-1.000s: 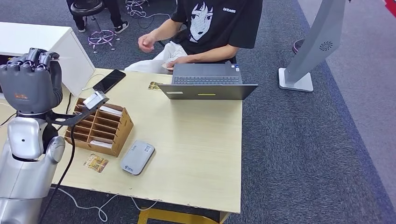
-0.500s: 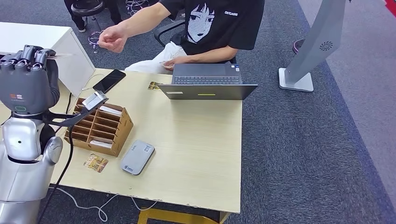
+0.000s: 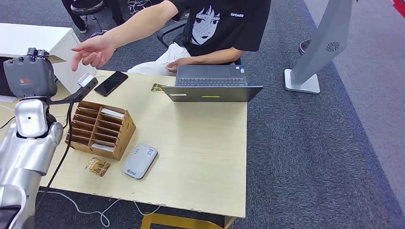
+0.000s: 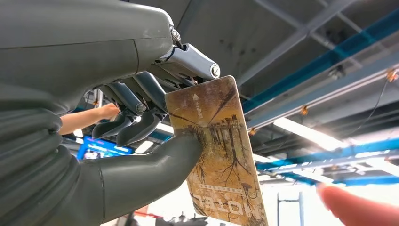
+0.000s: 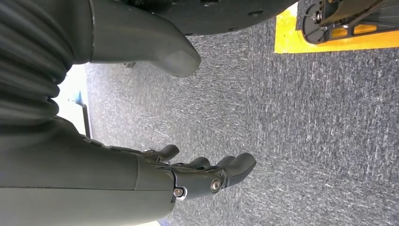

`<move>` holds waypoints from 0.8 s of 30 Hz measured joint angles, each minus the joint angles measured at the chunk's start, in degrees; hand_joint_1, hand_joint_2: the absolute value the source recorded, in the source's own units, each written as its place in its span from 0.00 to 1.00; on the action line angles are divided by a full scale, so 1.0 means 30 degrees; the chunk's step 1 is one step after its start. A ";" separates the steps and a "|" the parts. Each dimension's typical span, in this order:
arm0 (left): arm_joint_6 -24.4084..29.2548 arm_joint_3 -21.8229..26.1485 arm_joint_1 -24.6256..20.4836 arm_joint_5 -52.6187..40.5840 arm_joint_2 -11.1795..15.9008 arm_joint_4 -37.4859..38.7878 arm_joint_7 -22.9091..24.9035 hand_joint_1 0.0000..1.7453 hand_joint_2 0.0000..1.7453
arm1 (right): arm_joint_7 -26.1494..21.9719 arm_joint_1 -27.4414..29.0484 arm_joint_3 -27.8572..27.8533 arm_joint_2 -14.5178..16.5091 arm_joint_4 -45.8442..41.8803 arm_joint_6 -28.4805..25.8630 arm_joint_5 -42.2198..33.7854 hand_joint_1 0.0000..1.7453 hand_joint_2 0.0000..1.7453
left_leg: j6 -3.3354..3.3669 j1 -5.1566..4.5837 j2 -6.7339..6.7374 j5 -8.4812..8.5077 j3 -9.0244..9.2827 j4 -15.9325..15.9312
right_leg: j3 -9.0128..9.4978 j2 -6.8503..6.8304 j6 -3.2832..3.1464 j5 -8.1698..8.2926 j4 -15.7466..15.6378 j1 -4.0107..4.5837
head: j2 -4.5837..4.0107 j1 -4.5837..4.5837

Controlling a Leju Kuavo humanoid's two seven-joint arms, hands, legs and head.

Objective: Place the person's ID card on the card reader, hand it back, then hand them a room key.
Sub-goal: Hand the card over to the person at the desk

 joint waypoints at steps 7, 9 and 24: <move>0.0248 -0.0100 -0.0960 -0.0004 0.0026 0.2426 0.0233 1.00 1.00 | 0.0006 -0.0019 0.0164 0.0000 0.0000 -0.0020 0.0042 0.00 1.00 | -0.0002 -0.0003 -0.0001 -0.0003 -0.0003 0.0000 | -0.0003 -0.0001 0.0001 -0.0003 -0.0001 0.0000 | 0.0000 0.0004; 0.0328 -0.0288 -0.1142 -0.0004 0.0049 0.2801 0.0448 1.00 1.00 | 0.0004 -0.0023 0.0181 -0.0004 0.0000 -0.0029 0.0018 0.00 1.00 | -0.0003 -0.0003 -0.0003 -0.0003 -0.0003 0.0000 | -0.0004 -0.0001 0.0001 -0.0003 -0.0001 0.0000 | 0.0000 0.0004; 0.0711 -0.0965 -0.2514 -0.0004 -0.0060 0.5343 0.0923 1.00 1.00 | -0.0239 -0.0077 0.0215 -0.0029 0.0000 -0.0018 -0.0268 0.00 1.00 | -0.0007 -0.0001 0.0072 -0.0003 -0.0002 0.0000 | -0.0025 0.0075 -0.0009 0.0011 0.0005 0.0000 | 0.0000 0.0002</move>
